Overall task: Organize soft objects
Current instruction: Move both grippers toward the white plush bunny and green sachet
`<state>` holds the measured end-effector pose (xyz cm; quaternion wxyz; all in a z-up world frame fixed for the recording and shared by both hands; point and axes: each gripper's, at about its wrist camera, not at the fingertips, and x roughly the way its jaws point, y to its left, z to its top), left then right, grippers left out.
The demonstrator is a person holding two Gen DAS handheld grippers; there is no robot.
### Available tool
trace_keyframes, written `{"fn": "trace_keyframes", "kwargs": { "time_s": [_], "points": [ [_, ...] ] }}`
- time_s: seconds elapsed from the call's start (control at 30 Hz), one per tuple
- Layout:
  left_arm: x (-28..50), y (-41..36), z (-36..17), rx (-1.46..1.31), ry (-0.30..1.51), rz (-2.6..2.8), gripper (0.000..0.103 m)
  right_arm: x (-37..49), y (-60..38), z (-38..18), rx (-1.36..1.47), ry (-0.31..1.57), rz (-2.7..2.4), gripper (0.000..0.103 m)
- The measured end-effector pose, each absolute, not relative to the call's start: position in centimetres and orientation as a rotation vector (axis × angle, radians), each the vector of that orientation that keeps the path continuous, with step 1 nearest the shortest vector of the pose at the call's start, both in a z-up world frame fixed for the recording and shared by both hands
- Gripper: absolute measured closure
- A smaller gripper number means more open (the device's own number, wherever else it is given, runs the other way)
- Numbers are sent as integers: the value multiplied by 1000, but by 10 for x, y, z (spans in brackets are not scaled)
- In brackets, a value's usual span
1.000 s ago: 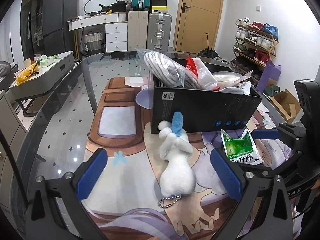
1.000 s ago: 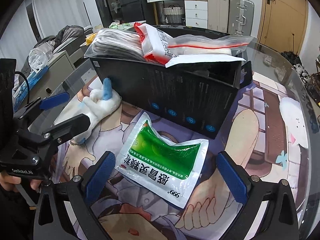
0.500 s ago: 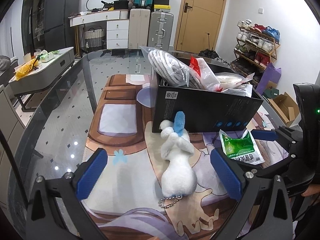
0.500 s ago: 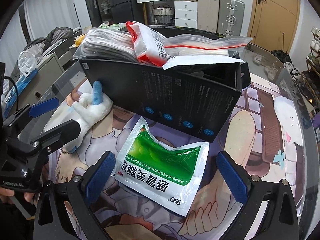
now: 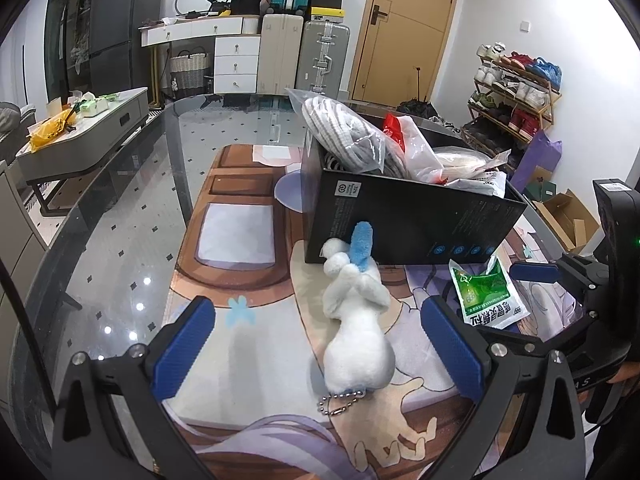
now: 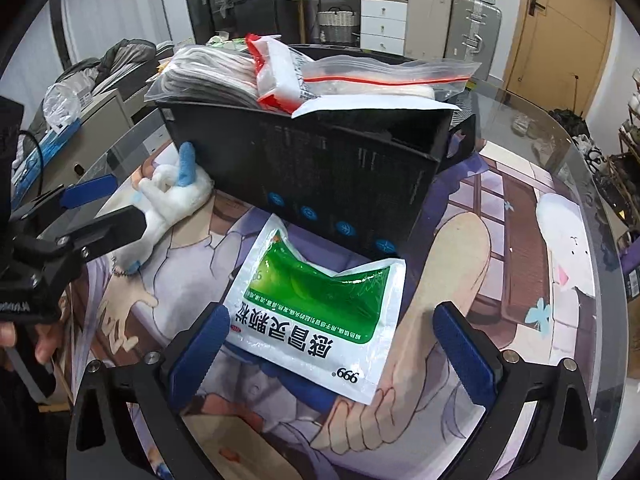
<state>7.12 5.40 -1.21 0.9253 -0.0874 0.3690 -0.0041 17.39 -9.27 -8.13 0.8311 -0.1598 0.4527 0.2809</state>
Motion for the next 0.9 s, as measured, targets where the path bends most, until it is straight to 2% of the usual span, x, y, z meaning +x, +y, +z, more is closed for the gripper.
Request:
{"fn": "trace_keyframes", "kwargs": {
  "time_s": [0.8, 0.9],
  "points": [
    [77, 56, -17, -194, 809, -9, 0, 174, -91, -81, -313, 965, 535, 1],
    [80, 54, -19, -187, 839, -6, 0, 173, -93, -80, -317, 956, 543, 5]
  ]
}}
